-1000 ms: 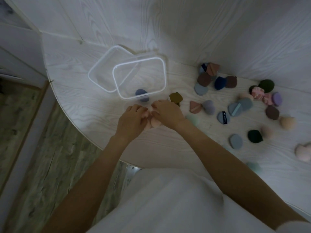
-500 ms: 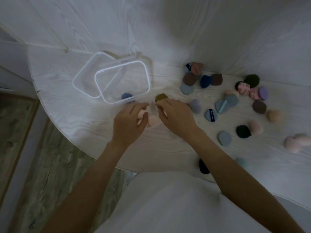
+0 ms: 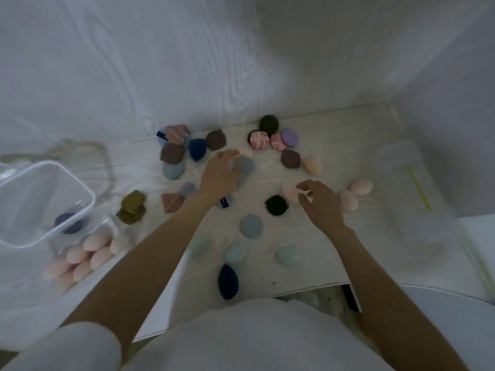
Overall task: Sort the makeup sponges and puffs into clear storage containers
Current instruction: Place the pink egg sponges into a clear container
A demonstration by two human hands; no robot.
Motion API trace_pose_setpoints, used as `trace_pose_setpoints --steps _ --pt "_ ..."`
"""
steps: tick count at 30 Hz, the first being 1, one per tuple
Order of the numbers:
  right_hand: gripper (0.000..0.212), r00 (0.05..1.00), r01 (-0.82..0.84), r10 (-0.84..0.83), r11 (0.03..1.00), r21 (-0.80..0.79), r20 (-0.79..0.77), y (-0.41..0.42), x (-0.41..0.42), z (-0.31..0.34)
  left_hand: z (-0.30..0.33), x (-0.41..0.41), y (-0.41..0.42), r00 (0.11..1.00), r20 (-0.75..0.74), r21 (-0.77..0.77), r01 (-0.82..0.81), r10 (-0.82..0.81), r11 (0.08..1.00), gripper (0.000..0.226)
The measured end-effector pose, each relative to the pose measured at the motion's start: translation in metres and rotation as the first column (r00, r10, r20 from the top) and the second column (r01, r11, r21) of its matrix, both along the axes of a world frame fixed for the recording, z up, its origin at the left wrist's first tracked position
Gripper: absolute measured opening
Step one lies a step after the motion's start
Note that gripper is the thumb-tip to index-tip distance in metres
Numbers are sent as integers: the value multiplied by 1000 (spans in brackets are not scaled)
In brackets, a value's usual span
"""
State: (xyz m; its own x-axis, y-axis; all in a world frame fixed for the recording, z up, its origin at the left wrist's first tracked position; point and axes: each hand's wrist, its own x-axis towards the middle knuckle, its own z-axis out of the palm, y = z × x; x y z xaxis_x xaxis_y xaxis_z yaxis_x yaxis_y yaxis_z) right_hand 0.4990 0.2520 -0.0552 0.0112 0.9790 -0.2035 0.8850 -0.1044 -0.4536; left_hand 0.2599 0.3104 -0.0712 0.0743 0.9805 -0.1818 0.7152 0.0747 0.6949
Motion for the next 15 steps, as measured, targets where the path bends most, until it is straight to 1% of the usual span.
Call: trace_pose_setpoints --steps 2,4,7,9,10,12,13,15 --pt "28 999 -25 26 999 -40 21 14 6 -4 -8 10 19 995 -20 12 -93 93 996 44" --pt "39 996 -59 67 988 -144 51 28 8 -6 -13 17 38 985 -67 -60 -165 161 984 51" --pt "48 991 -88 113 955 -282 72 39 2 -12 -18 20 57 981 -146 -240 -163 131 957 59" --pt "48 990 -121 138 945 -303 37 42 -1 -15 -18 22 62 986 -130 -276 -137 105 951 54" --pt "47 986 -150 166 941 -303 26 44 -2 -15 -17 23 62 989 -107 -265 -127 102 956 50" --pt "46 973 -203 225 934 -293 42 44 -6 -14 -16 25 58 992 -21 -173 -127 125 977 42" --pt "45 970 -210 235 939 -272 65 43 -7 -13 -14 25 54 989 44 -95 -136 141 986 38" --pt "41 967 -201 222 965 -167 120 38 -11 -7 -2 22 39 973 179 115 -166 144 979 33"
